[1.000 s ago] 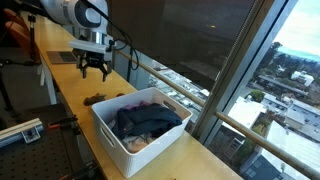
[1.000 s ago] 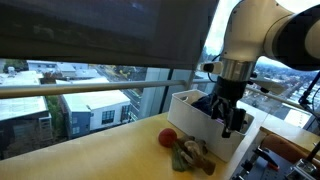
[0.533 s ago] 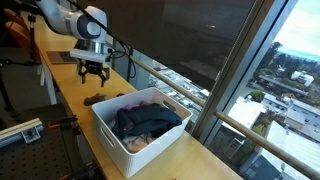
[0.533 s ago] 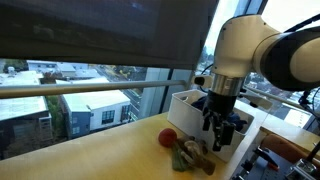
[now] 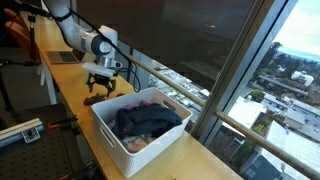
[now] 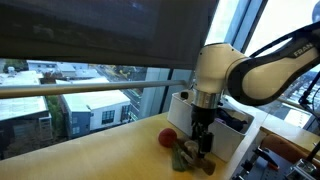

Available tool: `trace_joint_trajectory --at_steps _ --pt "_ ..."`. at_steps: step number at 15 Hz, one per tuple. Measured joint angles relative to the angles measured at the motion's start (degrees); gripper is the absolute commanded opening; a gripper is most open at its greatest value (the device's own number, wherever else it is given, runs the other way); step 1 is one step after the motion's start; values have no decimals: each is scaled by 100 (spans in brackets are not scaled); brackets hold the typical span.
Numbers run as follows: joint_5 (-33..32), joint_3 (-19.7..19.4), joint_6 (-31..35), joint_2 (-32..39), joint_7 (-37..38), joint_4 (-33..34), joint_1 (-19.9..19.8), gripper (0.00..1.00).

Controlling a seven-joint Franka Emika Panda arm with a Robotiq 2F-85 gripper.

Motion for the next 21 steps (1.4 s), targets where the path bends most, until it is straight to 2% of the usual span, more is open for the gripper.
trace_joint_trajectory --at_steps 6,11,12,13,14,21 --pt "0 -27 -1 731 -2 621 -139 100" --pt "1 -52 -29 1014 -5 903 -214 98" --pt "1 -52 -36 1031 -5 947 -227 74" --pt "4 -53 -44 1040 -8 986 -236 74" --pt "7 -53 -50 1045 -9 1020 -241 68" --pt "11 -53 -63 1090 -11 1178 -245 15"
